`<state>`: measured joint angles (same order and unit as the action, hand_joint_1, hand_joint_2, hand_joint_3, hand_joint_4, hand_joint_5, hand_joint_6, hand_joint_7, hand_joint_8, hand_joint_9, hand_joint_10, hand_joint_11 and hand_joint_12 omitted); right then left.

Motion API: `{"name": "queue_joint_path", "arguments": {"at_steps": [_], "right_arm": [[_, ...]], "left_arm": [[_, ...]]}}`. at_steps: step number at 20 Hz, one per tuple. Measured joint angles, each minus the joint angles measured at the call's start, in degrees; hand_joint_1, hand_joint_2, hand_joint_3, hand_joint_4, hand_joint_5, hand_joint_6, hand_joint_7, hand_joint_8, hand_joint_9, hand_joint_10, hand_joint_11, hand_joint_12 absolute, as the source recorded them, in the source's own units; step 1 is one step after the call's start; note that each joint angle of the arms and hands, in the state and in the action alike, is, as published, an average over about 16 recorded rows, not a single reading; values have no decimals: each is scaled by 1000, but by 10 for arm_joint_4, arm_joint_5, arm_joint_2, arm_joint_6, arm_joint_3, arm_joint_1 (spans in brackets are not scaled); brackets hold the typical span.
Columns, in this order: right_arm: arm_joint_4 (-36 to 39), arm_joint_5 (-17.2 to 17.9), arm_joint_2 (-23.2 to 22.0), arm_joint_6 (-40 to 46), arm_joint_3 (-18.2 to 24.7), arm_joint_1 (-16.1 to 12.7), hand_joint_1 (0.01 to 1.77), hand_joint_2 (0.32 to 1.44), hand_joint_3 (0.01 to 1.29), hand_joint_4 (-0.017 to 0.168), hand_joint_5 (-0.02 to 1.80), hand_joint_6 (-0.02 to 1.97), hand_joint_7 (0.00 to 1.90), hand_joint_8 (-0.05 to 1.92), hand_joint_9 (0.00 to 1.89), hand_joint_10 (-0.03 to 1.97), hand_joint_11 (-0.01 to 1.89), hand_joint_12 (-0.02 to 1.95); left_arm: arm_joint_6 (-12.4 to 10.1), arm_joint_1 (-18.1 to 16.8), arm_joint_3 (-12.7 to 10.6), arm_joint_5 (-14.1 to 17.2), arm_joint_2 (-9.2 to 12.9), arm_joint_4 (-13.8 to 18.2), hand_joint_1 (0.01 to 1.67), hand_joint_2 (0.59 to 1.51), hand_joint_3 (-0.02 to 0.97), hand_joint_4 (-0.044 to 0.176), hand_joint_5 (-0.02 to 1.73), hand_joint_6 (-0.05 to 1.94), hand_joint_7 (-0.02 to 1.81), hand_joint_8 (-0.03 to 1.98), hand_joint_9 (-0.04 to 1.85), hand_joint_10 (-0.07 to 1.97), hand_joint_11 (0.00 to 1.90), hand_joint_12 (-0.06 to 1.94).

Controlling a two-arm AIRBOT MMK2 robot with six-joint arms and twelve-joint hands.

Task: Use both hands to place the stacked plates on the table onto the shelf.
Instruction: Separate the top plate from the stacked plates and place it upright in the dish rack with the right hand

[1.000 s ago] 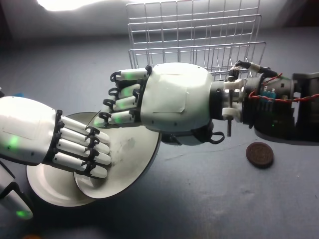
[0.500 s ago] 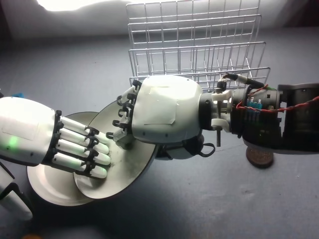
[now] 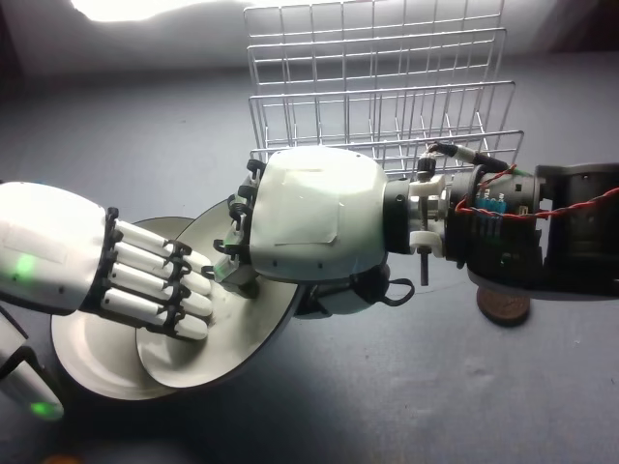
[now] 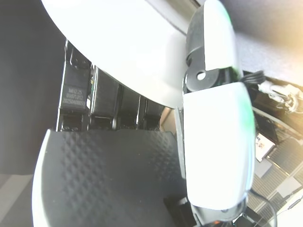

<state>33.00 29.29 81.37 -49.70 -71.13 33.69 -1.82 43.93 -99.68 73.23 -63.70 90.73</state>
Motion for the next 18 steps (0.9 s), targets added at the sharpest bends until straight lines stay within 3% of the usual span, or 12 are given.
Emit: {"name": "queue_joint_path", "arguments": {"at_steps": [9, 18], "right_arm": [[-7, 8, -8, 31, 6, -4, 1171, 965, 11, 14, 897, 841, 994, 697, 1232, -5, 862, 1046], [-6, 12, -42, 59, 48, -24, 1177, 973, 12, 12, 938, 916, 1019, 799, 1241, -6, 844, 1055]], "left_arm": [[-27, -38, -23, 0, 23, -14, 15, 1156, 5, -2, 21, 16, 18, -5, 18, 11, 14, -12], [-72, -81, -51, -8, 52, 3, 15, 1152, 5, -1, 21, 16, 14, -6, 15, 10, 14, -13]]}}
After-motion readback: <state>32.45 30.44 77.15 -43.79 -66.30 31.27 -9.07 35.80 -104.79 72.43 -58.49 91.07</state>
